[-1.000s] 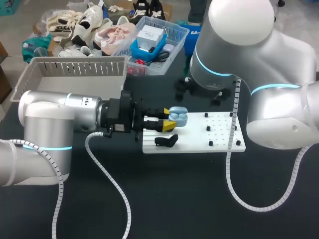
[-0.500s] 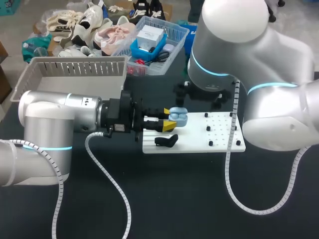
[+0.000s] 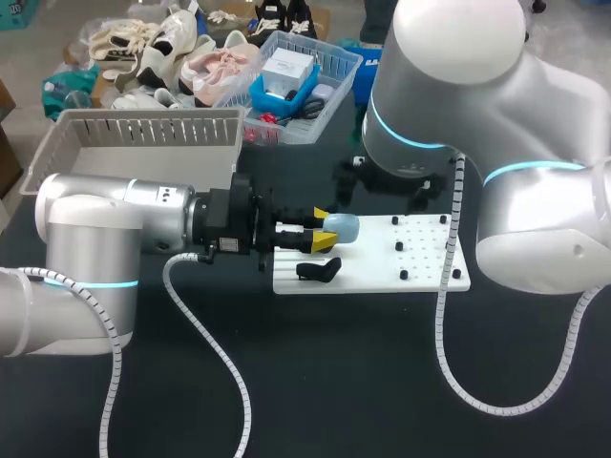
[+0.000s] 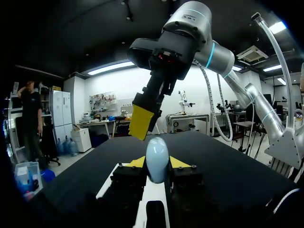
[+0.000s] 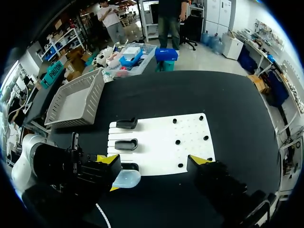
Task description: Pick up each earbud case from the left stands, insert the matching earbuds, close the lid, and place the case in the box.
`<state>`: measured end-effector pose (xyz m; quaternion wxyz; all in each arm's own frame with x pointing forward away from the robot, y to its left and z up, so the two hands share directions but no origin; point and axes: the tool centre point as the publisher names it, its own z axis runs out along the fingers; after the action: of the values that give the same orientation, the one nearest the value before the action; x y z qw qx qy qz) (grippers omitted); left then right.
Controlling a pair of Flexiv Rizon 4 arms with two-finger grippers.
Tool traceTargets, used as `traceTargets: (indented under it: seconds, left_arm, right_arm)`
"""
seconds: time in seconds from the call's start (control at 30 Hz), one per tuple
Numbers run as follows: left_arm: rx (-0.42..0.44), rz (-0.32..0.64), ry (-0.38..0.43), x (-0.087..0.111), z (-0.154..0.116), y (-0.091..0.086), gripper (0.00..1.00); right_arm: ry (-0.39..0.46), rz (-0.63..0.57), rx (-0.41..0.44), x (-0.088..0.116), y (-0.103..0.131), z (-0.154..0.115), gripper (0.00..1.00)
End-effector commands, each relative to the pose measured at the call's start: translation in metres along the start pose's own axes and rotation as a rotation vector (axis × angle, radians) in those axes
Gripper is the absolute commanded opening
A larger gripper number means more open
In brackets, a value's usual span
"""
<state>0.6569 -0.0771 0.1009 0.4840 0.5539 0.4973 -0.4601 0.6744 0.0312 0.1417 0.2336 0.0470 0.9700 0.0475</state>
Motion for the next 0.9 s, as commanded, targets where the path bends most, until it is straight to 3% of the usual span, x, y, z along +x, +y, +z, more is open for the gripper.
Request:
traceTargets:
  seconds: [0.03, 0.3, 0.9]
  left_arm:
    - [-0.006, 0.002, 0.0, 0.0, 0.0, -0.001, 0.0]
    - [-0.006, 0.002, 0.0, 0.0, 0.0, -0.001, 0.0]
    - [-0.006, 0.002, 0.0, 0.0, 0.0, -0.001, 0.0]
  right_arm:
    - [-0.034, 0.013, -0.008, 0.002, -0.01, -0.007, 0.94]
    - [-0.042, 0.033, -0.059, 0.0, -0.037, -0.023, 0.94]
    - [0.043, -0.169, -0.172, 0.021, -0.082, -0.051, 1.0]
